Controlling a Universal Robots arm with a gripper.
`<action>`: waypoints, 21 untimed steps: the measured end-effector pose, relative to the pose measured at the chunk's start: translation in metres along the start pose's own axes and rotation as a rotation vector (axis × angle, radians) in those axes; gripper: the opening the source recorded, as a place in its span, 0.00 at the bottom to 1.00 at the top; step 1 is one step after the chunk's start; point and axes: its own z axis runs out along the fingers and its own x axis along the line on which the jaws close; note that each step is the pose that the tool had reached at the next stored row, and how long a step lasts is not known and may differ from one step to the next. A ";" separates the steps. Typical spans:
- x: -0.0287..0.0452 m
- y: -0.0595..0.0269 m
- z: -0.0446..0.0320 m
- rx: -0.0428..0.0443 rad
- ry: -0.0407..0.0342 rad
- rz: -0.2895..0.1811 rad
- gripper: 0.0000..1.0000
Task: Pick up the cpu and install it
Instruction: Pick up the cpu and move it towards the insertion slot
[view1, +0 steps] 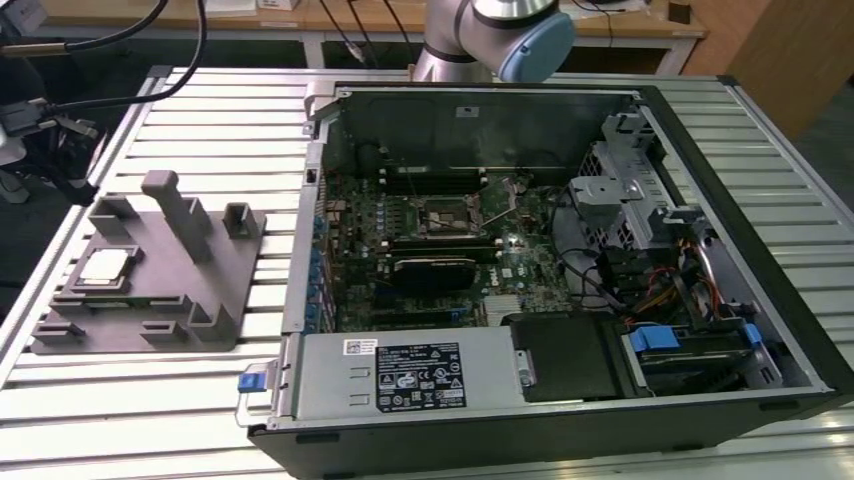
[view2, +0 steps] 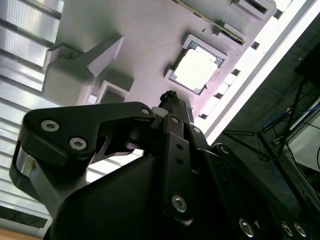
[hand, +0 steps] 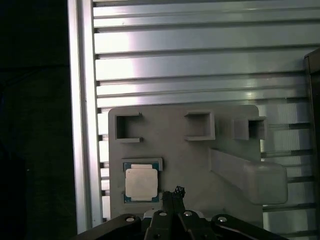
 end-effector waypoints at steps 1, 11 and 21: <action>0.0004 -0.0001 0.0014 0.0000 -0.0001 0.000 0.11; 0.0070 -0.0013 0.0181 0.0072 -0.0004 0.000 0.11; 0.0123 -0.0022 0.0293 0.0375 -0.0028 -0.001 0.11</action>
